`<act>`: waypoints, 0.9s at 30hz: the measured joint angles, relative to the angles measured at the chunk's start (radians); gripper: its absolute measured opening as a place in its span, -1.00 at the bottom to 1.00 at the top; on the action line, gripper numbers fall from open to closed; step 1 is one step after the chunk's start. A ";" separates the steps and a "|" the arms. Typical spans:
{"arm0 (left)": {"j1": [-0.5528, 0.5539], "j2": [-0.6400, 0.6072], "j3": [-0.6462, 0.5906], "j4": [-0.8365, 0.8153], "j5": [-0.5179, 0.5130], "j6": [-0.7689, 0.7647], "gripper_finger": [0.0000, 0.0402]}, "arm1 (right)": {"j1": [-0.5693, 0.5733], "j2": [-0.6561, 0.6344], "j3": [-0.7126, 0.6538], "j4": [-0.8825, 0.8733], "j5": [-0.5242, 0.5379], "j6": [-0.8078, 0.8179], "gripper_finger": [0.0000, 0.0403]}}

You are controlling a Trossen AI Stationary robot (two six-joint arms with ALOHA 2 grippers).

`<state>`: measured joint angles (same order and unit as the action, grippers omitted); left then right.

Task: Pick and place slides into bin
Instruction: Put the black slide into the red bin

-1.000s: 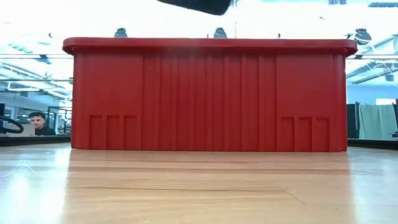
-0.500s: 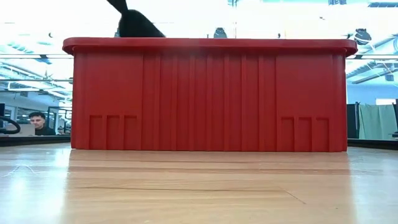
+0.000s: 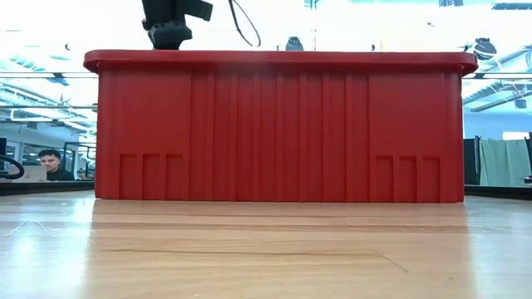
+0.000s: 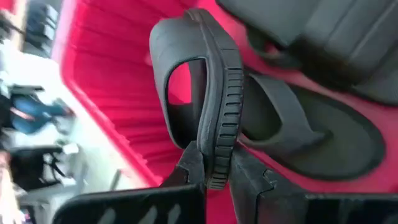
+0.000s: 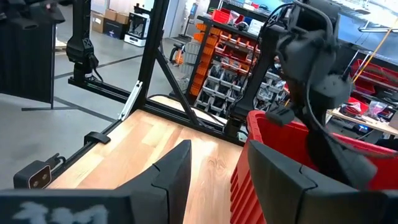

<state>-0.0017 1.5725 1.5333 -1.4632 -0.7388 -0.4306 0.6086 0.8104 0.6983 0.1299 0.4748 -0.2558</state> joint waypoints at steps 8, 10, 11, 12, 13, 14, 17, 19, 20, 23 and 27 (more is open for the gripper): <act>0.047 0.012 0.000 -0.001 0.158 0.017 -0.90 | 0.000 0.000 0.000 0.000 0.000 0.000 -0.27; 0.047 0.012 0.000 -0.001 0.173 0.034 -0.90 | 0.000 0.000 0.000 0.000 0.000 0.000 -0.26; 0.046 0.012 0.000 -0.001 0.190 0.048 -0.90 | 0.000 0.000 0.000 0.000 0.000 0.000 -0.26; 0.046 0.012 0.000 -0.001 0.213 0.059 -0.90 | 0.000 0.000 0.000 0.000 0.000 0.000 -0.26; 0.046 0.012 0.000 -0.001 0.238 0.067 -0.90 | 0.000 0.000 0.000 0.000 0.000 0.000 -0.26; 0.046 0.012 0.000 -0.001 0.261 0.070 -0.90 | 0.000 0.000 0.000 0.000 0.000 0.000 -0.26; 0.046 0.012 0.000 0.006 0.317 0.070 -0.79 | 0.000 0.000 0.000 0.000 0.000 -0.007 -0.27; 0.046 0.012 0.000 0.007 0.341 0.069 -0.69 | 0.000 0.000 0.000 0.000 0.000 -0.027 -0.27; 0.046 0.012 0.000 0.007 0.351 0.069 -0.64 | 0.000 0.000 0.000 0.000 0.000 -0.035 -0.27; 0.046 0.012 0.000 0.010 0.383 0.054 -0.51 | 0.000 0.000 0.000 0.000 0.001 -0.053 -0.26; 0.046 0.012 0.000 0.035 0.463 0.053 -0.40 | 0.000 0.000 0.000 0.000 0.001 -0.053 -0.26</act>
<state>0.0444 1.5841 1.5333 -1.4279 -0.2753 -0.3772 0.6083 0.8101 0.6979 0.1299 0.4755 -0.3084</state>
